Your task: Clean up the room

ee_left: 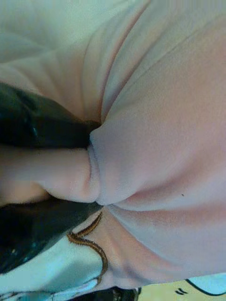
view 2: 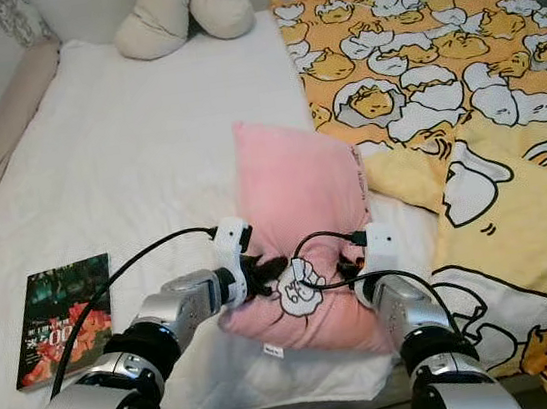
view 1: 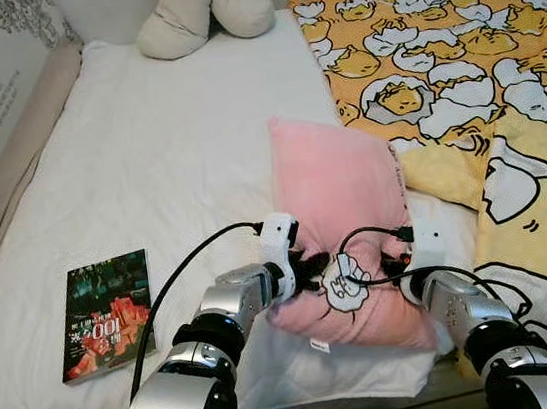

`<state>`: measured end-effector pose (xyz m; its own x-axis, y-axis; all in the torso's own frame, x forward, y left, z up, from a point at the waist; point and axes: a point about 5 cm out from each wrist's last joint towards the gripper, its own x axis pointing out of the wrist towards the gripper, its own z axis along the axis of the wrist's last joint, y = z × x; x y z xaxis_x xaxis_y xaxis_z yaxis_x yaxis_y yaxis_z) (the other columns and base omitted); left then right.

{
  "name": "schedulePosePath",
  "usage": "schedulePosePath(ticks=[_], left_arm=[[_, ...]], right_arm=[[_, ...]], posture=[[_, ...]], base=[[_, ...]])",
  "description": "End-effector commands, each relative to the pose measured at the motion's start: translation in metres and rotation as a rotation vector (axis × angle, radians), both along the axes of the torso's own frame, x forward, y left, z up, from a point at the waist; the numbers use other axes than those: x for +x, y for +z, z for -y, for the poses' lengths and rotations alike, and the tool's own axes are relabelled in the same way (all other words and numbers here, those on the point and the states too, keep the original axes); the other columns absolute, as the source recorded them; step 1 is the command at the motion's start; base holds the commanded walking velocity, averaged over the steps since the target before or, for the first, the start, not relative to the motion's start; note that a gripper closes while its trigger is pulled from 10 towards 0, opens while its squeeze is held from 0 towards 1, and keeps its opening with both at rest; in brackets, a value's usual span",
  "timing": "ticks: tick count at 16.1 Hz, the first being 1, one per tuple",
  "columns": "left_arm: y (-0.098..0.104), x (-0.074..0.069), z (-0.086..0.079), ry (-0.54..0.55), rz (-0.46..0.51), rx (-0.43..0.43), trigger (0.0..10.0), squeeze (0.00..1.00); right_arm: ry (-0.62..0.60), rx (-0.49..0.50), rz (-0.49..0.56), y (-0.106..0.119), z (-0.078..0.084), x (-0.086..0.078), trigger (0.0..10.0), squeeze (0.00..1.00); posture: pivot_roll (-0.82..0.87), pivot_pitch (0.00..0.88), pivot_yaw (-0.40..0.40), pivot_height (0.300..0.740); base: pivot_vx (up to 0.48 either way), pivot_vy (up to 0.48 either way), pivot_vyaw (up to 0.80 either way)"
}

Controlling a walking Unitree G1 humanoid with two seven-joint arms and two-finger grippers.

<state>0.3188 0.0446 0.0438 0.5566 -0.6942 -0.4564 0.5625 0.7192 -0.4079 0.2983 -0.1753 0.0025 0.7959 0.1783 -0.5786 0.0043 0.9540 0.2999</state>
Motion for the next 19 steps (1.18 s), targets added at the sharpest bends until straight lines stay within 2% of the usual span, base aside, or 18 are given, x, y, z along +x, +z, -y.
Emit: schedulePosePath(ticks=[1,2,3,6,7,11,12,13,14,15,17,18,19], left_arm=[[0.001,-0.002,0.009,-0.014,-0.003,-0.029,0.0,0.00],[0.003,0.000,0.008,-0.002,0.009,-0.033,0.0,0.00],[0.013,0.008,0.007,0.019,0.067,-0.030,0.0,0.00],[0.034,0.020,0.010,0.015,0.157,-0.056,0.0,0.00],[0.050,0.028,0.009,0.001,0.230,-0.063,0.0,0.00],[0.065,0.037,0.001,0.007,0.293,-0.074,0.0,0.00],[0.073,0.040,-0.004,0.014,0.325,-0.069,0.0,0.00],[0.088,0.047,-0.012,0.024,0.400,-0.051,0.0,0.00],[0.091,0.049,-0.014,0.023,0.420,-0.044,0.0,0.00],[0.107,0.054,-0.019,0.013,0.536,0.017,0.0,0.00],[0.120,0.056,-0.022,0.024,0.638,0.049,0.0,0.00],[0.120,0.058,-0.026,0.069,0.646,0.084,10.0,0.00],[0.120,0.059,-0.027,0.089,0.664,0.101,10.0,0.00]], right_arm=[[0.032,0.026,-0.072,-0.013,-0.017,-0.009,0.0,0.00],[0.026,0.023,-0.067,-0.012,-0.016,-0.009,0.0,0.00],[0.015,0.017,-0.038,-0.009,-0.014,-0.005,0.0,0.00],[0.025,-0.013,0.047,0.006,-0.013,0.007,0.0,0.00],[0.039,-0.019,0.147,0.026,-0.016,0.022,0.0,0.00],[0.040,-0.032,0.350,0.069,-0.022,0.047,0.0,0.00],[0.033,-0.051,0.419,0.085,-0.021,0.054,0.0,0.00],[0.019,-0.086,0.528,0.114,-0.018,0.065,0.0,0.00],[0.017,-0.095,0.550,0.119,-0.017,0.067,0.0,0.00],[0.030,-0.130,0.602,0.134,-0.016,0.071,0.0,0.00],[0.031,-0.135,0.630,0.141,-0.017,0.072,0.0,0.00],[0.009,-0.132,0.629,0.139,-0.016,0.071,0.0,0.00],[-0.005,-0.126,0.623,0.137,-0.016,0.070,0.0,0.00]], posture=[[-0.27,0.000,0.093,0.740],[-0.27,0.000,0.093,0.740],[-0.27,0.000,0.094,0.740],[-0.27,0.000,0.092,0.740],[-0.27,0.000,0.092,0.740],[-0.26,0.000,0.097,0.740],[-0.26,0.000,0.099,0.740],[-0.26,0.000,0.099,0.740],[-0.26,0.000,0.098,0.740],[-0.25,0.000,0.095,0.740],[-0.25,0.000,0.091,0.740],[-0.24,0.000,0.089,0.740],[-0.24,0.000,0.087,0.740]], base=[[0.000,0.000,0.00],[0.000,0.000,0.00],[0.000,0.000,0.00],[0.000,0.000,0.00],[0.000,0.000,0.00],[0.000,0.000,0.00],[0.000,0.000,0.00],[0.000,0.000,0.00],[0.000,0.000,0.00],[0.000,0.000,0.00],[0.000,0.000,0.00],[0.000,0.000,0.00],[0.000,0.000,0.00]])
